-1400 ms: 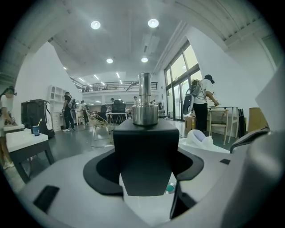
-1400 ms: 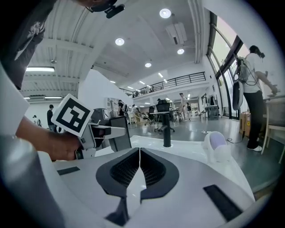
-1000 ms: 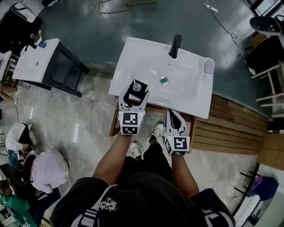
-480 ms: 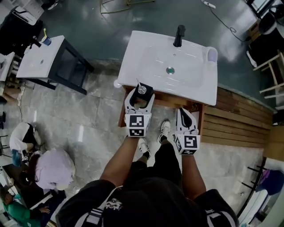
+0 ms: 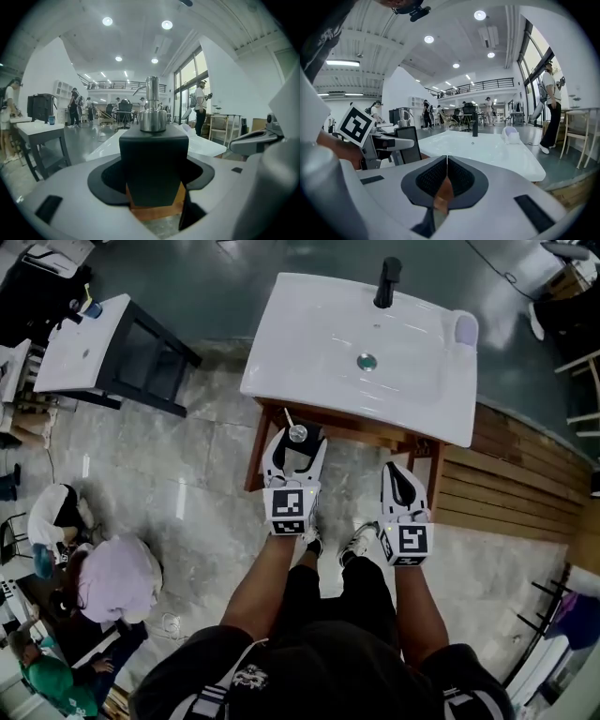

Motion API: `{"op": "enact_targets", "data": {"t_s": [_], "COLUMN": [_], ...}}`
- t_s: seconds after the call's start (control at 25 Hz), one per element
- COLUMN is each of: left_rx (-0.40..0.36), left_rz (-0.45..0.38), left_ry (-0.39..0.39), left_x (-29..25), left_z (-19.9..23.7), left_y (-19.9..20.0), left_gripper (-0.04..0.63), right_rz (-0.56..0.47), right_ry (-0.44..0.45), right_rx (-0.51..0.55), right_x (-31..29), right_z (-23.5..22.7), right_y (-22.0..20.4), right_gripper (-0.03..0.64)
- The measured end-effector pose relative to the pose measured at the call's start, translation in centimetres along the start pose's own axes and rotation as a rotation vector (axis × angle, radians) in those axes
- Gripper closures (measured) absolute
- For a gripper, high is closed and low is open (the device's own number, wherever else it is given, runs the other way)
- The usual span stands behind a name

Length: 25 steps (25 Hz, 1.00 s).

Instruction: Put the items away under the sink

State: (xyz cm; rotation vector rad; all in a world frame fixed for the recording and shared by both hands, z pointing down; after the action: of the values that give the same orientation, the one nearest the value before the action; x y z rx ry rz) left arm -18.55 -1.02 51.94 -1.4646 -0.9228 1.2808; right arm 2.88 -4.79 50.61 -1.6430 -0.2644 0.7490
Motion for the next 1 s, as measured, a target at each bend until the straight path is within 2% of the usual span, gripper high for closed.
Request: {"op": "enact_targets", "data": {"t_s": [0.32,0.52,0.76,0.88,1.0], "left_rx": [0.024,0.035,0.048,0.041,0.027], "left_rz": [0.011,0.027,0.001,-0.026,-0.016], "left_ry": [0.09,0.127,0.121,0.122,0.13], "left_x": [0.0,-0.4,-3.5,-6.0,-8.1], "left_z": [-2.7,-3.1,-2.6,-1.6,-0.8], "left_y": [-2.4,-5.1,-10.1,-13.4,-17.2], "left_gripper": [0.284,0.284,0.284,0.284,0.284], "right_rz": [-0.017,-0.05,-0.054,-0.052,-0.08], "right_ry": [0.059,0.094,0.078,0.043,0.025], "right_rx": [0.104,0.049,0.038,0.039,0.039], "right_x": [-0.1,-1.3,-4.8,-7.3,-9.3], "right_z": [-1.2,-1.4,-1.1,-1.3,-1.9], "right_y": [-1.8,-2.3,-8.7,-12.6,-16.0], "right_gripper": [0.591,0.591,0.591,0.591,0.591]}}
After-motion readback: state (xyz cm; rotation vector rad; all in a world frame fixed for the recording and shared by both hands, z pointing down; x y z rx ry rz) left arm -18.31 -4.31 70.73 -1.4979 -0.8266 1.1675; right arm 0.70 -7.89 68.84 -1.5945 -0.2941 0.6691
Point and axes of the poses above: the fingertips, and each gripper's own axes: x backward along the fingers, z to its left, y out of its top, the point moved 6 cm from there along x, backward along the fingers, and after that the axes turned 6 degrees about y, right-handed, at the moved point
